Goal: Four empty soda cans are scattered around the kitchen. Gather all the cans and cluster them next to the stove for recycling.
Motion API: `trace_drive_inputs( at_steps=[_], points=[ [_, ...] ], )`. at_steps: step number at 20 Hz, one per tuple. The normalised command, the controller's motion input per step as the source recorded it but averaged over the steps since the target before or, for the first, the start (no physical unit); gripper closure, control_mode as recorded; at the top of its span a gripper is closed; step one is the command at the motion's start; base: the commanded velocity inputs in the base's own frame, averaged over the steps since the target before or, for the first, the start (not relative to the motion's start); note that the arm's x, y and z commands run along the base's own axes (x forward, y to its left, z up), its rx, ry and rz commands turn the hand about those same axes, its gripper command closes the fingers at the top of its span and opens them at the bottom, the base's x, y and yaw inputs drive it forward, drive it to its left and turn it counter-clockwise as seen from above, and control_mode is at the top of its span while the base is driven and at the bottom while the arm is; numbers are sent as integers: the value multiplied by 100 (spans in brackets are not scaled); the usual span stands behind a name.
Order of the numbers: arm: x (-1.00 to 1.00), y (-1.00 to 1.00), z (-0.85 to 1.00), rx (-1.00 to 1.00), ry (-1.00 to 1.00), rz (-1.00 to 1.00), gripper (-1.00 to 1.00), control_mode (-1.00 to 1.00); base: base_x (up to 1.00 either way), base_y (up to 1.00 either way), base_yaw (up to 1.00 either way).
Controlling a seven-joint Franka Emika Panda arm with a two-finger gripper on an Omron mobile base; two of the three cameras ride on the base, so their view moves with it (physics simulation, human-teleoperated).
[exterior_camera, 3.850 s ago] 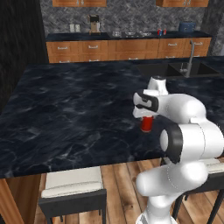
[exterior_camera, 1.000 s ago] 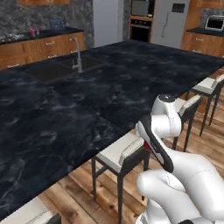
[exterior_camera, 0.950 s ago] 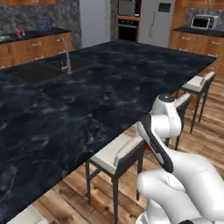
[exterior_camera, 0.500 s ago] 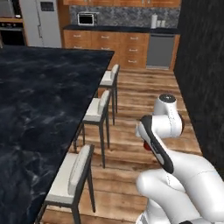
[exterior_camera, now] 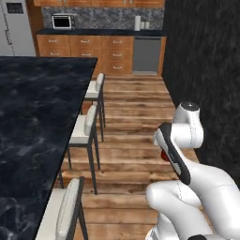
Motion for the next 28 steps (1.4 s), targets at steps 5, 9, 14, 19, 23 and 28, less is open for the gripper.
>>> trace_drive_inputs(
  at_steps=[5, 9, 14, 19, 23, 28],
  points=[
    [0, 0, 0, 0, 0, 0, 100, 100, 75, 6, -3],
    [0, 0, 0, 0, 0, 0, 100, 100, 75, 5, 0],
    [0, 0, 0, 0, 0, 0, 100, 100, 75, 6, 0],
    [0, 0, 0, 0, 0, 0, 100, 100, 74, 7, 0],
    [0, 0, 0, 0, 0, 0, 100, 100, 74, 5, 0],
    [0, 0, 0, 0, 0, 0, 100, 100, 74, 5, 0]
  ],
)
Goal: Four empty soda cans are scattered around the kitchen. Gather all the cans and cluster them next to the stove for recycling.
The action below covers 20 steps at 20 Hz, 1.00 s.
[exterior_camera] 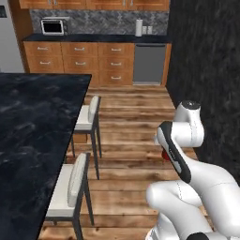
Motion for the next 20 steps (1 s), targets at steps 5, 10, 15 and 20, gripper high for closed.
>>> trace_drive_inputs(
  at_steps=[5, 10, 15, 20],
  points=[
    [0, 0, 0, 0, 0, 0, 100, 100, 74, 4, 0],
    [0, 0, 0, 0, 0, 0, 100, 100, 75, 1, 0],
    [0, 0, 0, 0, 0, 0, 100, 100, 75, 0, 0],
    [0, 0, 0, 0, 0, 0, 100, 100, 75, 0, 0]
  ],
)
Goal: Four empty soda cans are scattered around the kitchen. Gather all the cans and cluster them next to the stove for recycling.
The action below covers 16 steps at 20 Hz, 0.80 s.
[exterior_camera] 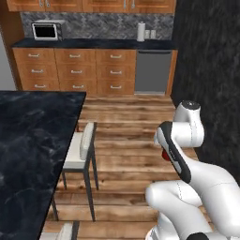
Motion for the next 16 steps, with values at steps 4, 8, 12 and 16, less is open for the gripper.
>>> trace_drive_inputs(
  at_steps=[4, 8, 12, 16],
  points=[
    [0, 0, 0, 0, 0, 0, 100, 100, 75, 0, 0],
    [0, 0, 0, 0, 0, 0, 100, 100, 75, 0, 0],
    [0, 0, 0, 0, 0, 0, 100, 100, 75, 0, 0],
    [0, 0, 0, 0, 0, 0, 100, 100, 75, 0, 0]
  ],
)
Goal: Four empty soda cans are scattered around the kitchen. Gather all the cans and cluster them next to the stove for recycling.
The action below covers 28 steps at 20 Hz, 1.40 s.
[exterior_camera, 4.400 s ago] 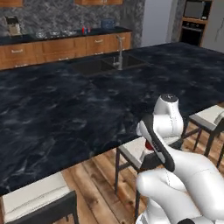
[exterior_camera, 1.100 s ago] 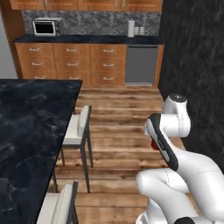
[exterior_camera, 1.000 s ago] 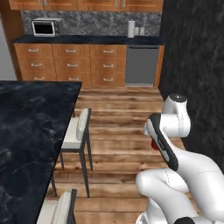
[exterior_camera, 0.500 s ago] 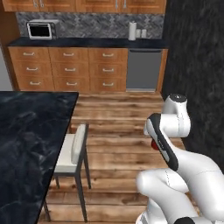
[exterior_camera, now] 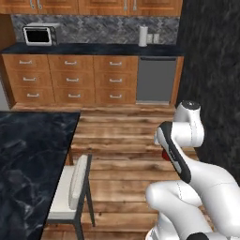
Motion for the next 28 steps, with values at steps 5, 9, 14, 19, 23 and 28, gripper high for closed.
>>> trace_drive_inputs(
  at_steps=[5, 9, 14, 19, 23, 28],
  points=[
    [0, 0, 0, 0, 0, 0, 100, 100, 75, 0, 0],
    [0, 0, 0, 0, 0, 0, 100, 100, 75, 0, 0],
    [0, 0, 0, 0, 0, 0, 100, 100, 75, 0, 0],
    [0, 0, 0, 0, 0, 0, 100, 100, 75, 0, 0],
    [0, 0, 0, 0, 0, 0, 100, 100, 75, 0, 1],
    [0, 0, 0, 0, 0, 0, 100, 100, 75, 2, 10]
  ],
)
